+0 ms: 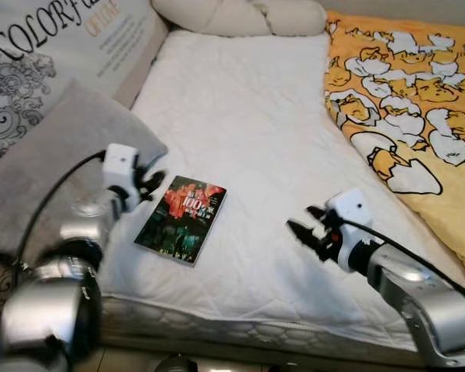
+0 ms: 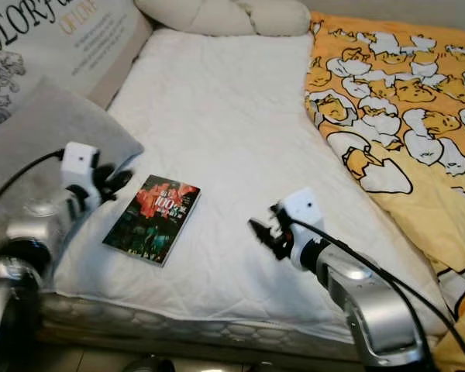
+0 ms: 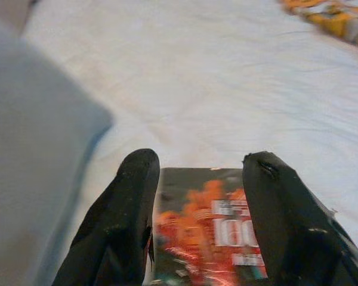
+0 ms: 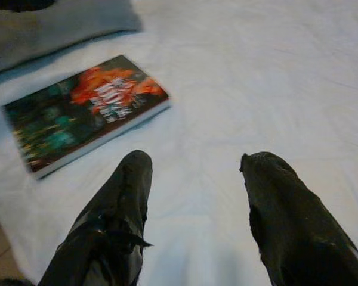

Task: Clean up the room

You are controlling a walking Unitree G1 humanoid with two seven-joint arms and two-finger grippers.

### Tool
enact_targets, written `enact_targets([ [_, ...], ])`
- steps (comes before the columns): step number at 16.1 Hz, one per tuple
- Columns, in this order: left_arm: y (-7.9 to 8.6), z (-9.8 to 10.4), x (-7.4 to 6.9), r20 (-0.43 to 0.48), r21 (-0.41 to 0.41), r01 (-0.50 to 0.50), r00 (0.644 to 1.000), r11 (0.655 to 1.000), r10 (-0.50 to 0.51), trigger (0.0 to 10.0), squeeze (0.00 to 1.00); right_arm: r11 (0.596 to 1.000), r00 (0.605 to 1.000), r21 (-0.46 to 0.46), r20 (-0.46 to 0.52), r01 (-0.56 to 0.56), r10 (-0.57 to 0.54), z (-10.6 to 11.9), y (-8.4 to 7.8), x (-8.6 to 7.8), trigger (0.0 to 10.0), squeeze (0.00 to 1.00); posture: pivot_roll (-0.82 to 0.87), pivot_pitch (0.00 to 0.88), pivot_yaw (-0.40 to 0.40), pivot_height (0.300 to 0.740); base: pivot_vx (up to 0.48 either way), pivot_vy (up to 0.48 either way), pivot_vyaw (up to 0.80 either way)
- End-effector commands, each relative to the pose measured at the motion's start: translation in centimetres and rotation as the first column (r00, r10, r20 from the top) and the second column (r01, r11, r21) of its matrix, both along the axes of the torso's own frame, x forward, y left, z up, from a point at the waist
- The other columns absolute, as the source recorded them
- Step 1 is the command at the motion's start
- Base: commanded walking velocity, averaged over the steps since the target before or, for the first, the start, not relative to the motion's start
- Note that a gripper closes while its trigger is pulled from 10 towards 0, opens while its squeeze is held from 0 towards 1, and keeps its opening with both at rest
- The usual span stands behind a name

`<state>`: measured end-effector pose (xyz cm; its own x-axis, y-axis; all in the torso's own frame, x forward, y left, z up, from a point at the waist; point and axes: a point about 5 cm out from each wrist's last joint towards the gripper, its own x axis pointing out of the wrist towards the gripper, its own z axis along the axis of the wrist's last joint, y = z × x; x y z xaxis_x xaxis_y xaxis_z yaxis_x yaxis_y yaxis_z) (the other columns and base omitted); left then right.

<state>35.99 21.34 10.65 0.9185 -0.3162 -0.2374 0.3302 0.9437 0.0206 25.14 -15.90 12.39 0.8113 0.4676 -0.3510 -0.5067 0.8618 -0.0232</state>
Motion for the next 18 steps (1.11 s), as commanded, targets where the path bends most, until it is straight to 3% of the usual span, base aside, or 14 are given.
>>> enact_targets([
  [1,-1.6,0.8,-0.5,0.082,0.008,0.059,0.995,0.998,-0.060,10.0,0.00,0.998,0.998,-0.002,0.022,0.062,-0.061,-0.1,-0.5,0.3,10.0,0.00,-0.11,0.000,0.029,0.740,0.000,0.000,0.00],
  [3,-4.4,1.5,-2.4,0.159,-0.008,0.090,0.983,0.996,-0.087,10.0,0.00,0.993,0.993,0.032,0.028,0.113,-0.114,-0.6,-0.1,0.4,10.0,0.00,-0.09,0.000,0.023,0.740,0.000,0.000,0.00],
  [5,-5.5,1.7,-3.9,0.190,-0.033,0.079,0.979,0.996,-0.071,10.0,0.00,0.991,0.990,0.039,0.042,0.131,-0.132,-0.8,0.4,0.5,10.0,0.00,-0.09,0.000,0.020,0.740,0.000,-0.163,0.00],
  [8,-5.5,0.9,-7.4,0.157,-0.148,-0.055,0.984,0.988,0.078,10.0,0.00,0.973,0.971,0.058,0.076,0.222,-0.226,-1.5,0.9,0.4,10.0,0.00,-0.06,0.000,0.001,0.740,0.000,-0.480,0.00],
  [11,-5.6,-0.1,-10.1,0.112,-0.041,-0.054,0.992,0.998,0.059,10.0,0.00,0.959,0.961,0.077,0.033,0.273,-0.276,-2.7,0.5,-0.5,10.0,0.00,-0.05,0.000,-0.012,0.740,0.000,-0.480,0.00],
  [18,-5.3,0.3,-11.0,0.085,-0.017,-0.090,0.992,0.996,0.091,10.0,0.00,0.954,0.958,0.082,0.003,0.287,-0.288,-3.5,1.0,-1.1,10.0,0.00,-0.04,0.000,-0.010,0.740,0.000,-0.480,0.00],
])
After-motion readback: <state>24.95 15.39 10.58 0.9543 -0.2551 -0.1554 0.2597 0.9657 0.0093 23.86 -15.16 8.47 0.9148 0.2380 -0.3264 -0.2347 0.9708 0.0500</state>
